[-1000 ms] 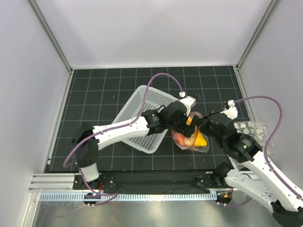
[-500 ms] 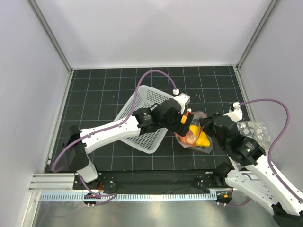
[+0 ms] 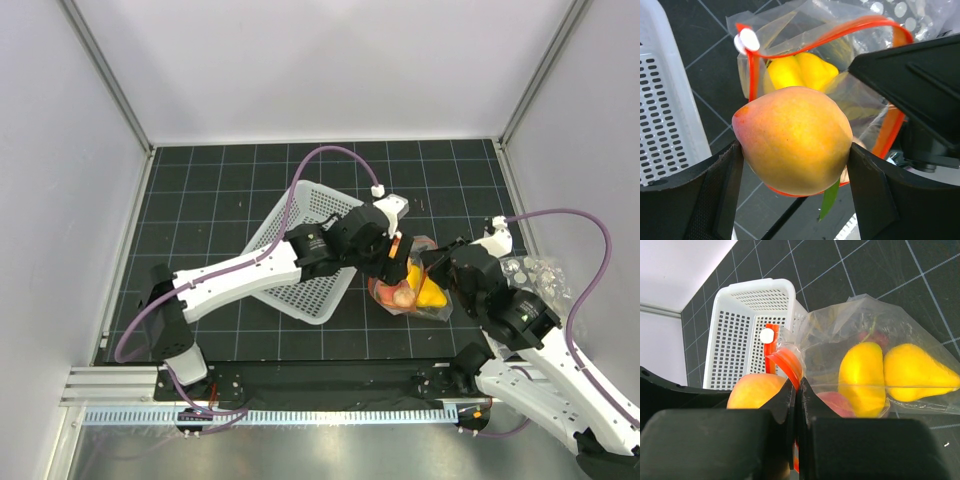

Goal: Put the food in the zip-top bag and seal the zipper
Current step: Place the fake fruit in the zipper food storage bag.

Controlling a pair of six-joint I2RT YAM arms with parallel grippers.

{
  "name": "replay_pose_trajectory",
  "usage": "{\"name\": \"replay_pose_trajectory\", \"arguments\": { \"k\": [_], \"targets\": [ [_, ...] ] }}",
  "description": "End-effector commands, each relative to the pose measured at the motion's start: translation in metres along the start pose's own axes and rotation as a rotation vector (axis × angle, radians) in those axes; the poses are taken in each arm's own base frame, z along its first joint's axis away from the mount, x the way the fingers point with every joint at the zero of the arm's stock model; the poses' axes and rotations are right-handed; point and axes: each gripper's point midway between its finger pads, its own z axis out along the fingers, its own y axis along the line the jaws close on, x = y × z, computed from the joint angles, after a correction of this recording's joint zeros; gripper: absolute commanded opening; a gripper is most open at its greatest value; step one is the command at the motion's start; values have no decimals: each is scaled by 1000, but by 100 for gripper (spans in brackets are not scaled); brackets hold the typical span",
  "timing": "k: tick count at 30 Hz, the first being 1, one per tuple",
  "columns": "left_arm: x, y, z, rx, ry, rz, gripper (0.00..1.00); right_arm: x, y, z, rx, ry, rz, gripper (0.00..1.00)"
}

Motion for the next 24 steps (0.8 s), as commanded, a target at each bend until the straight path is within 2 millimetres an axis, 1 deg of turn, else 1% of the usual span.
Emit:
{"name": "replay_pose_trajectory", "arguments": {
  "k": [1,2,4,6,7,9,11,12,13,14,15,16,17,19,20,21,22,24],
  "targets": [
    [-28,-27,-14,80,-66,-20,60,-10,9,1,-23,-42,26,1],
    [-31,-30,-17,90,-76,-22,60,-8,9,2,-21,-38,27,1],
    [-33,-33,-13,95,-86,-30,59,-7,10,2,-28,-33,34,1],
    [-34,-31,-7,79,-91,-36,59,-6,11,2,-34,-28,49,1],
    [-36,-26,-4,52,-107,-41,60,-6,12,2,-41,-29,57,1],
    [-33,-20,8,17,-106,-52,60,-5,14,0,-55,-27,81,1],
    [-36,-19,17,2,-119,-64,61,-7,15,-2,-73,-34,100,1],
    [-30,-15,28,-17,-104,-67,61,-7,14,-2,-74,-36,110,1],
    [-30,-13,33,-29,-104,-69,62,-8,15,-2,-79,-41,126,1],
    [-33,-11,35,-45,-116,-72,66,-7,14,-2,-81,-42,133,1],
    [-28,-8,44,-62,-102,-71,68,-8,12,-3,-83,-49,143,1],
    [-27,-6,46,-71,-99,-69,73,-9,12,-3,-85,-53,156,1],
    [-25,-5,49,-76,-92,-68,83,-8,11,-3,-85,-56,161,1],
    [-22,-4,48,-79,-78,-62,92,-11,8,-4,-80,-73,163,1],
    [-21,-3,46,-80,-77,-59,100,-13,6,-4,-72,-82,162,1],
    [-18,-1,44,-85,-71,-56,100,-14,5,-4,-64,-88,157,1],
    [-22,-2,34,-78,-86,-52,100,-15,1,-3,-44,-96,148,1],
    [-26,-3,23,-71,-102,-51,100,-17,-1,-4,-31,-102,136,1]
  ]
}}
